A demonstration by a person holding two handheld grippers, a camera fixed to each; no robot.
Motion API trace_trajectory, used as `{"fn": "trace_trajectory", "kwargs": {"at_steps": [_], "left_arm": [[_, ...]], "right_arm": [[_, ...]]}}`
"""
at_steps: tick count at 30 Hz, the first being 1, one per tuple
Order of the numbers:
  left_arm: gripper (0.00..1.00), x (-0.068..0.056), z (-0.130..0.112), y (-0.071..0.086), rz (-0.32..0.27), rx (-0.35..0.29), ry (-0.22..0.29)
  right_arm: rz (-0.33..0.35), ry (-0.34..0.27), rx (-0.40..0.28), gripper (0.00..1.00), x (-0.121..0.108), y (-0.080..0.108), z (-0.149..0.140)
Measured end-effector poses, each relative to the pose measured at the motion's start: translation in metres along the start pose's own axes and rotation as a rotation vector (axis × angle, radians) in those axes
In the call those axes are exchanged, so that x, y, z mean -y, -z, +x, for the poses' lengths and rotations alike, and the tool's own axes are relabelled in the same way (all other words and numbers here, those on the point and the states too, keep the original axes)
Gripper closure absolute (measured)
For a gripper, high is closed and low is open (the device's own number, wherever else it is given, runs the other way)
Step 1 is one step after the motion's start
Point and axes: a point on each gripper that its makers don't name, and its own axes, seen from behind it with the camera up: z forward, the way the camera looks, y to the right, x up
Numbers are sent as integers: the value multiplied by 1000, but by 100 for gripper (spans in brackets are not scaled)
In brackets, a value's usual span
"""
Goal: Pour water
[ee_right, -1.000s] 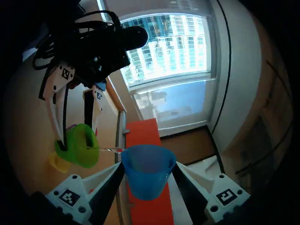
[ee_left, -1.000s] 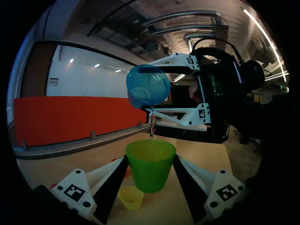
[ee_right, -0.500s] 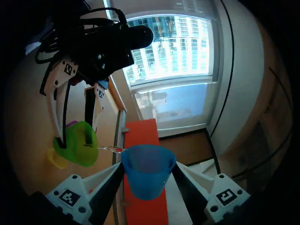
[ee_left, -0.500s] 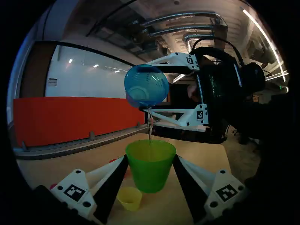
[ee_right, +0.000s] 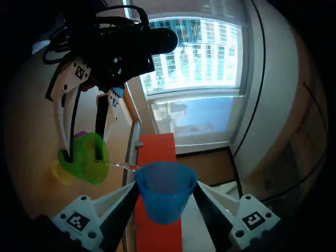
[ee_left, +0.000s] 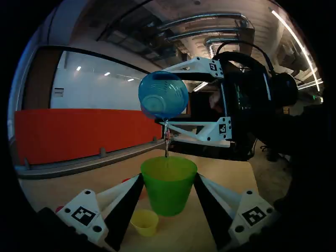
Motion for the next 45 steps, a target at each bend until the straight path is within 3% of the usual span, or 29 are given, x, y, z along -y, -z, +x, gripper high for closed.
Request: {"fn": "trace_trajectory", "kwargs": {"at_steps": [45], "left_arm": [[16,-5,0,-4,-11,-2,-3]], "right_arm": [[-12,200,3,11,-1,-3,13]]}}
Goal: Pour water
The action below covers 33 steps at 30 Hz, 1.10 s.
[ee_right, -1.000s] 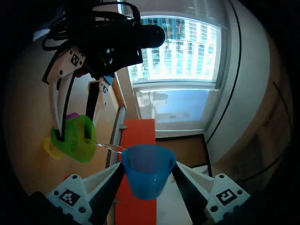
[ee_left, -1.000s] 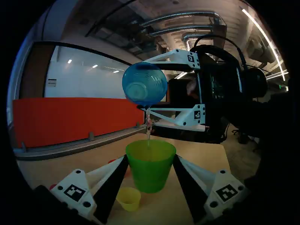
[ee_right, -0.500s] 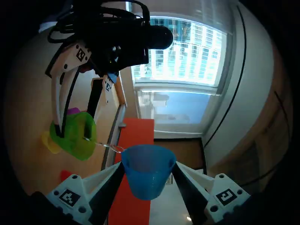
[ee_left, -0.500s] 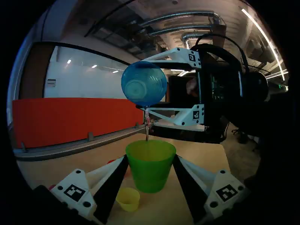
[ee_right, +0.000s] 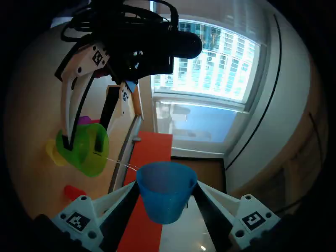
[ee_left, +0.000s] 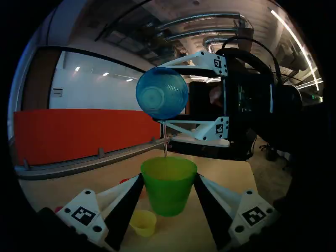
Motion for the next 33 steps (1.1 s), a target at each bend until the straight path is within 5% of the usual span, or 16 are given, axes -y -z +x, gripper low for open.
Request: {"fn": "trace_trajectory", "kwargs": {"at_steps": [21,27,33], "left_arm": [[16,3,0,-1,4,-5,12],[16,2,1,-1,0,-8,13],[16,1,0,0,-1,-6,2]], "right_arm": [[-4,6,-12,11,2,4,8],[-6,-92,-26,11,4,7,6],[-12,-292,-40,11,5,11,5]]}}
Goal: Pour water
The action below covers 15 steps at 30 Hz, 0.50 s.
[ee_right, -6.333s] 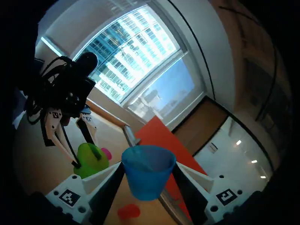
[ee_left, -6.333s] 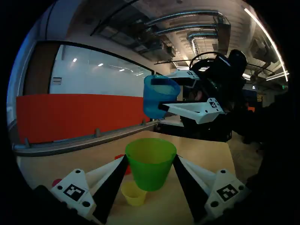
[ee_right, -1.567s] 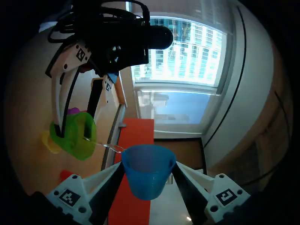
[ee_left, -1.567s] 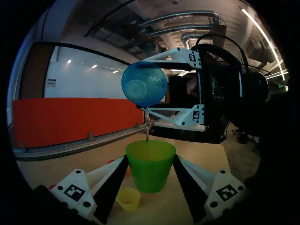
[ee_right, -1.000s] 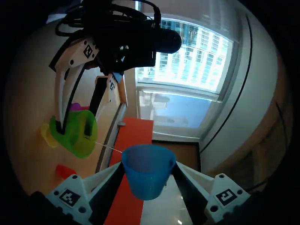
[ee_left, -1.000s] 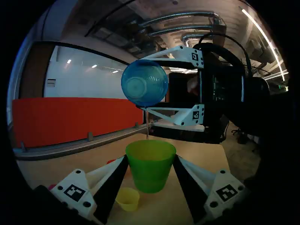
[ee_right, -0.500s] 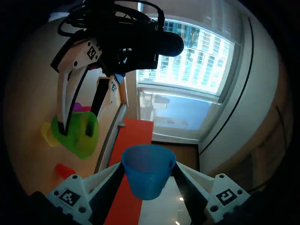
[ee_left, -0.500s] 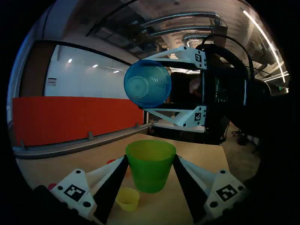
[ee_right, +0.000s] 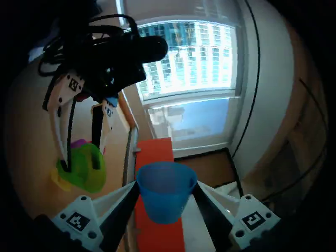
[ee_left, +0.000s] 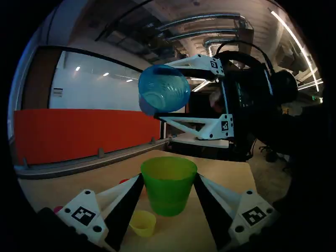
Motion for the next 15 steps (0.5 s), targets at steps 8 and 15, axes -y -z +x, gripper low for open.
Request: {"fn": "trace_trajectory", "kwargs": {"at_steps": [8,15], "left_arm": [[16,-1,1,-1,2,-2,-9],[16,0,3,0,7,0,-16]], "right_arm": [[7,-386,-13,11,17,6,-4],[39,-683,-35,11,40,11,4]]}}
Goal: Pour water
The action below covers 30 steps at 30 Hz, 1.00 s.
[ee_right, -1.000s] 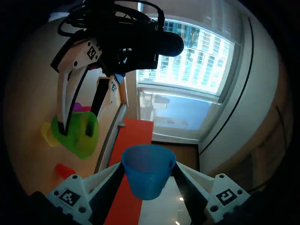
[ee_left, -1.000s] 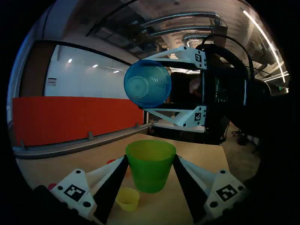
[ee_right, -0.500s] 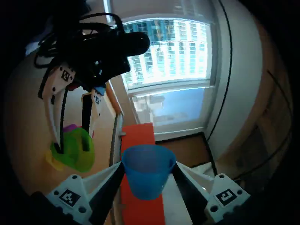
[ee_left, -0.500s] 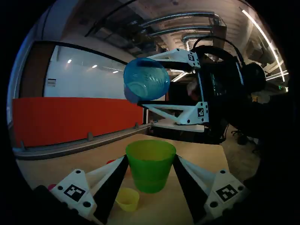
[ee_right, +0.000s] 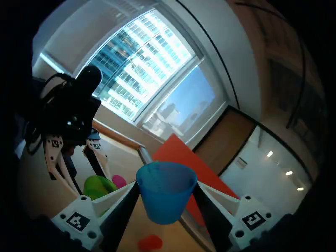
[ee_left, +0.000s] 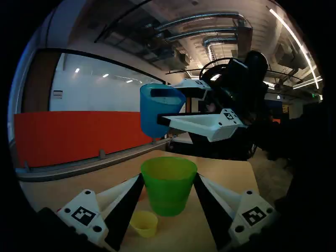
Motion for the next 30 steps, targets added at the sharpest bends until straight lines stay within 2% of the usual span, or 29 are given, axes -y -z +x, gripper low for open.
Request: {"fn": "trace_trajectory", "kwargs": {"at_steps": [8,11,14,18,30], "left_arm": [[16,3,0,1,7,1,-10],[15,4,0,2,11,1,-12],[16,5,0,2,13,2,-12],[16,8,-2,3,23,8,-19],[16,22,-13,9,74,24,-60]], "right_arm": [[46,-355,-15,11,14,0,0],[78,-467,-25,11,17,1,3],[91,-555,-30,11,16,2,1],[93,-592,-29,11,14,4,-4],[86,-574,12,11,24,18,-28]]}}
